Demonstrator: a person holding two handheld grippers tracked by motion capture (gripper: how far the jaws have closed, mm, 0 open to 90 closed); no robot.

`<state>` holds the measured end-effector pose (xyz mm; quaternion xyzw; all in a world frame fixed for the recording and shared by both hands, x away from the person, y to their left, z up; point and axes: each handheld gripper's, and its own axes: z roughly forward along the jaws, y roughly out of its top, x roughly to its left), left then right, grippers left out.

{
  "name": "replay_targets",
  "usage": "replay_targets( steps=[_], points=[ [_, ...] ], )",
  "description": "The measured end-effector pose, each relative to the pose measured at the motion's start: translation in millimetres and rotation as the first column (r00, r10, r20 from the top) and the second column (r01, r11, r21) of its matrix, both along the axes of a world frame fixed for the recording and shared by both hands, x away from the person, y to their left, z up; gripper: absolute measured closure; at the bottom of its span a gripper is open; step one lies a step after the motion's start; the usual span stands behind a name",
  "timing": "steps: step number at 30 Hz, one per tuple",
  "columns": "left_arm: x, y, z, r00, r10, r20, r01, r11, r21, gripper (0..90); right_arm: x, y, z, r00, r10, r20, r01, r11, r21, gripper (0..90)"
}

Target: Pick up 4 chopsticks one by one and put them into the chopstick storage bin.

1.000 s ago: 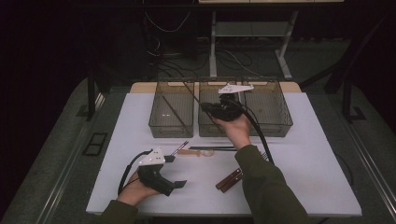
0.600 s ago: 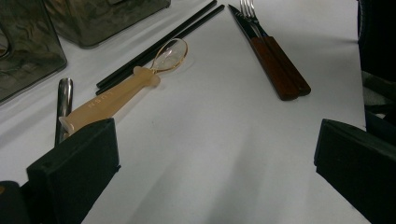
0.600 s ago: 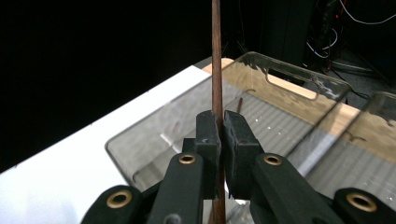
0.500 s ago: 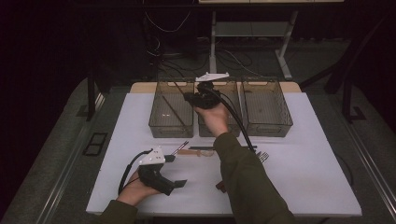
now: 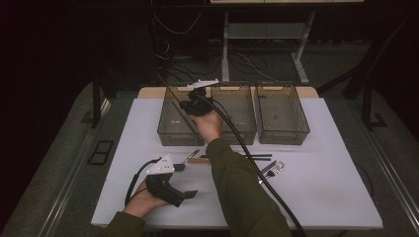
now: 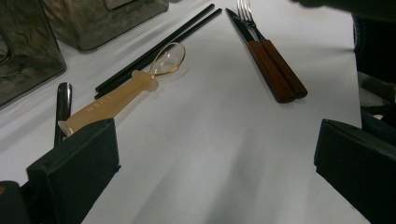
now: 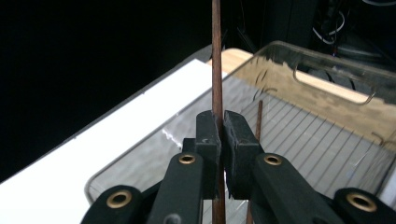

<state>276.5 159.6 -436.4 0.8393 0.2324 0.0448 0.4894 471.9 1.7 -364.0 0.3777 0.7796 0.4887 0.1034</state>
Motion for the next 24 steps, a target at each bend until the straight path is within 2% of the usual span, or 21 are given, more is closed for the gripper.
replay_targets(
  steps=[4,10,13,15,17,20,24],
  points=[
    [0.1,-0.2,-0.2,1.0,-0.006,0.0,0.006,1.0,0.004,0.0,2.7,2.6,-12.0,0.9991,-0.018,-0.038,0.017,0.999,-0.029,85.1],
    [-0.2,-0.7,-0.3,1.0,-0.005,-0.004,0.005,1.0,0.005,0.0,3.2,4.2,-21.4,0.9953,-0.046,-0.086,0.035,0.992,-0.123,84.3],
    [-0.2,-0.9,-0.4,1.0,-0.007,-0.004,0.007,1.0,0.005,0.0,3.1,3.7,-22.4,0.9941,-0.064,-0.088,0.048,0.983,-0.178,73.7],
    [0.0,-0.8,-0.5,1.0,-0.007,-0.004,0.007,1.0,0.006,0.0,4.1,1.0,-22.2,0.9928,-0.049,-0.109,0.029,0.984,-0.175,67.8],
    [0.1,-0.6,-0.5,1.0,-0.006,-0.005,0.006,1.0,0.005,0.0,3.1,-1.0,-19.9,0.9939,-0.041,-0.102,0.022,0.982,-0.186,64.8],
    [0.5,-0.6,-0.7,1.0,-0.007,-0.001,0.007,1.0,0.006,0.0,1.6,-4.4,-15.7,0.9936,-0.022,-0.11,0.004,0.986,-0.168,60.2],
    [0.4,-0.2,-0.5,1.0,-0.007,0.001,0.007,0.9999,0.008,0.0,-3.0,-10.0,-9.6,0.9958,0.006,-0.091,-0.019,0.989,-0.148,54.4]
  ],
)
